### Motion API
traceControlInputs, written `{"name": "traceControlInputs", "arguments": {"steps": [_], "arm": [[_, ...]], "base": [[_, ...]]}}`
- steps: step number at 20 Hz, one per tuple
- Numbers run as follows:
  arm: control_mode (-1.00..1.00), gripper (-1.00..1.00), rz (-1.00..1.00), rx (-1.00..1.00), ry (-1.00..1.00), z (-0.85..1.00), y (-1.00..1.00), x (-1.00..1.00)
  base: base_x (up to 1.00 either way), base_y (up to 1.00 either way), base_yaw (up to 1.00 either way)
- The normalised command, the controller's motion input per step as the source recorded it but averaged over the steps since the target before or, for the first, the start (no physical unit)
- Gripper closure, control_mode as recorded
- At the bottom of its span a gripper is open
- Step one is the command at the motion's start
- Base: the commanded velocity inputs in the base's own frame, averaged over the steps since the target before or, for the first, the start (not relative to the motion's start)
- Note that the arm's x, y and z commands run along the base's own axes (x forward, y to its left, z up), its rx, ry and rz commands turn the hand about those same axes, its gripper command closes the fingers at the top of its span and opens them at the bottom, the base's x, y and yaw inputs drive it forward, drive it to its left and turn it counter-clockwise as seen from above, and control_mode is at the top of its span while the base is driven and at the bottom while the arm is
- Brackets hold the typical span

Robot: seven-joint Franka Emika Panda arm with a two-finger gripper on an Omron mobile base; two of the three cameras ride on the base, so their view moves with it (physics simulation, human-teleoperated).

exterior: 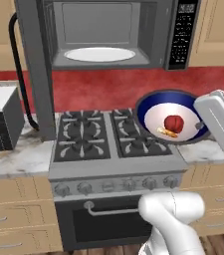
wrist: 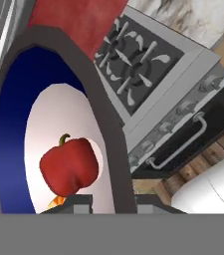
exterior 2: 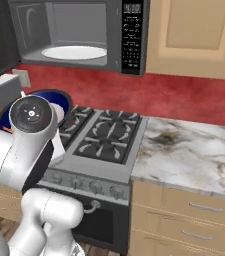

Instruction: The microwave is finished heating the shrimp and bell pepper. Take the bowl containing the food and place it on the dining counter.

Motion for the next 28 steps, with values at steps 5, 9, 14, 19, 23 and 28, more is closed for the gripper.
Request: {"name": "traceControlInputs", "arguments": {"steps": [5, 9, 14, 19, 23, 28], "arm": [[1.00, 1.00, 0.00, 0.00, 0.00, 0.00, 0.00, 0.00], [1.00, 1.00, 0.00, 0.00, 0.00, 0.00, 0.00, 0.00], [1.00, 1.00, 0.00, 0.00, 0.00, 0.00, 0.00, 0.00], [1.00, 1.00, 0.00, 0.00, 0.00, 0.00, 0.00, 0.00], [1.00, 1.00, 0.00, 0.00, 0.00, 0.00, 0.00, 0.00], [1.00, 1.00, 0.00, 0.00, 0.00, 0.00, 0.00, 0.00]], "base": [[-0.94, -0.65, 0.58], [-0.66, -0.27, 0.84], [-0.30, -0.03, 0.90], [0.00, 0.00, 0.88], [-0.01, 0.05, 0.87], [0.08, 0.31, 0.79]]}}
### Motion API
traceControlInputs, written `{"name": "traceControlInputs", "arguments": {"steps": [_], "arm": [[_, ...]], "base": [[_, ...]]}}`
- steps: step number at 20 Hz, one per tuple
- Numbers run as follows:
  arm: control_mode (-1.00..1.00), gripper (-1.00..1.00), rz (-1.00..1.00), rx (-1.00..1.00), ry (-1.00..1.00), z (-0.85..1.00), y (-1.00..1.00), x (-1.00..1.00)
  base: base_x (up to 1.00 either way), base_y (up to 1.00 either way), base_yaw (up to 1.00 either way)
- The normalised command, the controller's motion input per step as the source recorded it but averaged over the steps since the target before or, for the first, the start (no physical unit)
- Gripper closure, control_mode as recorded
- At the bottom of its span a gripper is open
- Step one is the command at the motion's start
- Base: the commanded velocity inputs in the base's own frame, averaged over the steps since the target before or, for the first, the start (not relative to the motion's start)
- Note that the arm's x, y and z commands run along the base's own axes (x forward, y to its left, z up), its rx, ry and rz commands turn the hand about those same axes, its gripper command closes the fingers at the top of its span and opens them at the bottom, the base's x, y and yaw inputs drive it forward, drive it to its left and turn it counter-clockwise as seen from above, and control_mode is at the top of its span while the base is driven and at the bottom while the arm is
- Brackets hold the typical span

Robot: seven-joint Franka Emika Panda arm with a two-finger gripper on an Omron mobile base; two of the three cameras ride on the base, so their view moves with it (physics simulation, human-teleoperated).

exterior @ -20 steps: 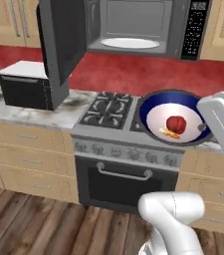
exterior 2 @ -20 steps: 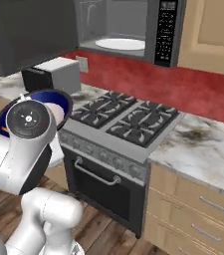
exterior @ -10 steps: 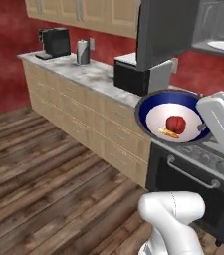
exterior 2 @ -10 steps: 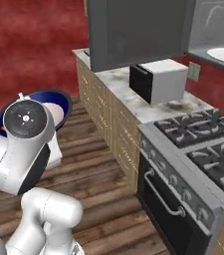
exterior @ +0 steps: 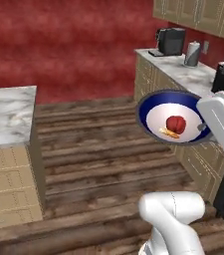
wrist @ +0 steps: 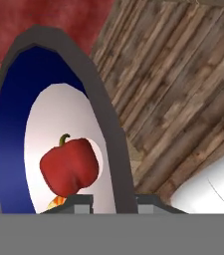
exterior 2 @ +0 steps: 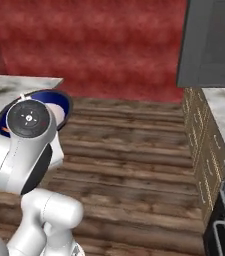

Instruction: The microwave is finished heating the shrimp and bell pepper. Take the bowl containing the food and place it on the dining counter.

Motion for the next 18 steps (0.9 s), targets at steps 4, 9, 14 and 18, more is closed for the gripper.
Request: {"name": "traceControlInputs", "arguments": {"steps": [4, 9, 14, 18], "arm": [[1.00, 1.00, 0.00, 0.00, 0.00, 0.00, 0.00, 0.00], [1.00, 1.00, 0.00, 0.00, 0.00, 0.00, 0.00, 0.00], [1.00, 1.00, 0.00, 0.00, 0.00, 0.00, 0.00, 0.00], [1.00, 1.00, 0.00, 0.00, 0.00, 0.00, 0.00, 0.00]], "base": [[0.61, 0.36, 0.66], [1.00, 0.54, 0.45], [1.00, 0.95, 0.31], [1.00, 0.63, 0.35]]}}
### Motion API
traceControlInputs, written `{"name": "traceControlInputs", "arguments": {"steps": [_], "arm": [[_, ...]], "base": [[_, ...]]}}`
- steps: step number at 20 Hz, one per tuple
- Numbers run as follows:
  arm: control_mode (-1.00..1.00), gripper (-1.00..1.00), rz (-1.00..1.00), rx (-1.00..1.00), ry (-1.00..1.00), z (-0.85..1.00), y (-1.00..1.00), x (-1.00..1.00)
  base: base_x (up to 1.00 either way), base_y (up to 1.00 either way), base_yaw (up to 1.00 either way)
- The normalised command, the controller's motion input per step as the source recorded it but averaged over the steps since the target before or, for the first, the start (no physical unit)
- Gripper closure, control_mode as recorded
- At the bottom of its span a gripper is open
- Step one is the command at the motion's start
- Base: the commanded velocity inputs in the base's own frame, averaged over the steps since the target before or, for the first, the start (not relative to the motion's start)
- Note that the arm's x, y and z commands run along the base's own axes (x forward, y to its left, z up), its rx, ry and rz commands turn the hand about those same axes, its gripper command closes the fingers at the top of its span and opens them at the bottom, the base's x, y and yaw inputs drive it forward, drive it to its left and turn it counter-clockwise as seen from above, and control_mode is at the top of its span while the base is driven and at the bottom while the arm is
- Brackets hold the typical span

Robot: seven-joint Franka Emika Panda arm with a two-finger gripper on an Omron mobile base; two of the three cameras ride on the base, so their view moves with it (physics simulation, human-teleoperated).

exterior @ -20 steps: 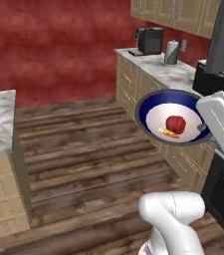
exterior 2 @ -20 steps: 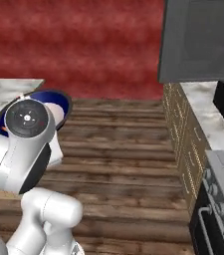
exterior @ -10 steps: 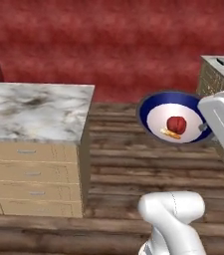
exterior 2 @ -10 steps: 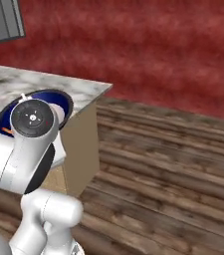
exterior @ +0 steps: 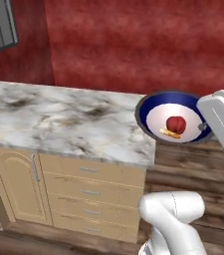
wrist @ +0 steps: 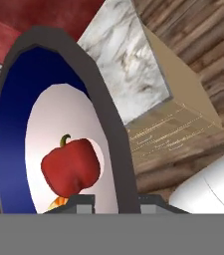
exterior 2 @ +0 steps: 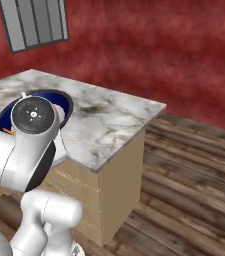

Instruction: The microwave is finished heating the shrimp and bell pepper. Take the bowl containing the food and place it on the dining counter.

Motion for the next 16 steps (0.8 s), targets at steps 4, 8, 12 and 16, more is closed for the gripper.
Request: {"name": "traceControlInputs", "arguments": {"steps": [4, 8, 12, 16], "arm": [[1.00, 1.00, 0.00, 0.00, 0.00, 0.00, 0.00, 0.00], [-1.00, 1.00, 0.00, 0.00, 0.00, -0.05, 0.00, 0.25], [-1.00, 1.00, 0.00, 0.02, 0.10, -0.37, -0.10, 1.00], [-1.00, 1.00, 0.00, 0.14, 0.24, -0.60, -0.18, 1.00]], "base": [[1.00, 0.35, 0.21], [0.75, 0.12, 0.02], [0.00, 0.00, 0.00], [0.00, 0.00, 0.00]]}}
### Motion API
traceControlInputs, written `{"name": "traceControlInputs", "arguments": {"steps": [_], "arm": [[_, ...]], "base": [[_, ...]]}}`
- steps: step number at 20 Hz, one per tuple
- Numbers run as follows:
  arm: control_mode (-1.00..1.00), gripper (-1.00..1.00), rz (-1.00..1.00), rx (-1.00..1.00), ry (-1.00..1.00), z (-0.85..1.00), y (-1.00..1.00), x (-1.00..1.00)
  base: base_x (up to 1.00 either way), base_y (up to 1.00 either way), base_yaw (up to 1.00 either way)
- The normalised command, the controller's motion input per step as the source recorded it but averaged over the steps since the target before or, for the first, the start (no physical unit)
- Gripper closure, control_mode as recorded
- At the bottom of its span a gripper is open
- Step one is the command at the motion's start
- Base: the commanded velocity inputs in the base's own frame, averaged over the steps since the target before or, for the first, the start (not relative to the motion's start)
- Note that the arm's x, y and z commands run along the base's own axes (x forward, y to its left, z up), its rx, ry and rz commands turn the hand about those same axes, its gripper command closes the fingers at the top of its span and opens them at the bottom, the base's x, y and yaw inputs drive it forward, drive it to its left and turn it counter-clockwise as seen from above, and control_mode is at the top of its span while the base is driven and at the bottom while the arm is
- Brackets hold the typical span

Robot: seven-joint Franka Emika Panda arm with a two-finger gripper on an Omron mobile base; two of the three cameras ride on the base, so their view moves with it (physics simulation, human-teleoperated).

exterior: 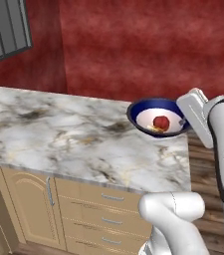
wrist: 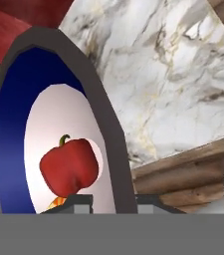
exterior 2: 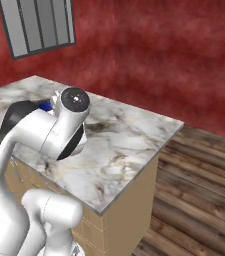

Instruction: The microwave is finished heating the shrimp and bell pepper. Take the bowl containing the food and place it on the dining counter.

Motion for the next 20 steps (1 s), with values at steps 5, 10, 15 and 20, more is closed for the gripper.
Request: {"name": "traceControlInputs", "arguments": {"steps": [5, 10, 15, 20], "arm": [[-1.00, 1.00, 0.00, 0.09, 0.11, -0.91, -0.05, 1.00], [-1.00, 1.00, -0.10, -0.04, 0.00, -0.57, 0.10, 1.00], [-1.00, 1.00, -0.06, -0.05, 0.05, -0.49, 0.15, 1.00], [-1.00, 1.00, -0.02, -0.02, 0.19, -0.54, 0.05, 1.00]], "base": [[0.00, 0.00, 0.00], [0.00, 0.00, 0.00], [0.00, 0.00, 0.00], [0.00, 0.00, 0.00]]}}
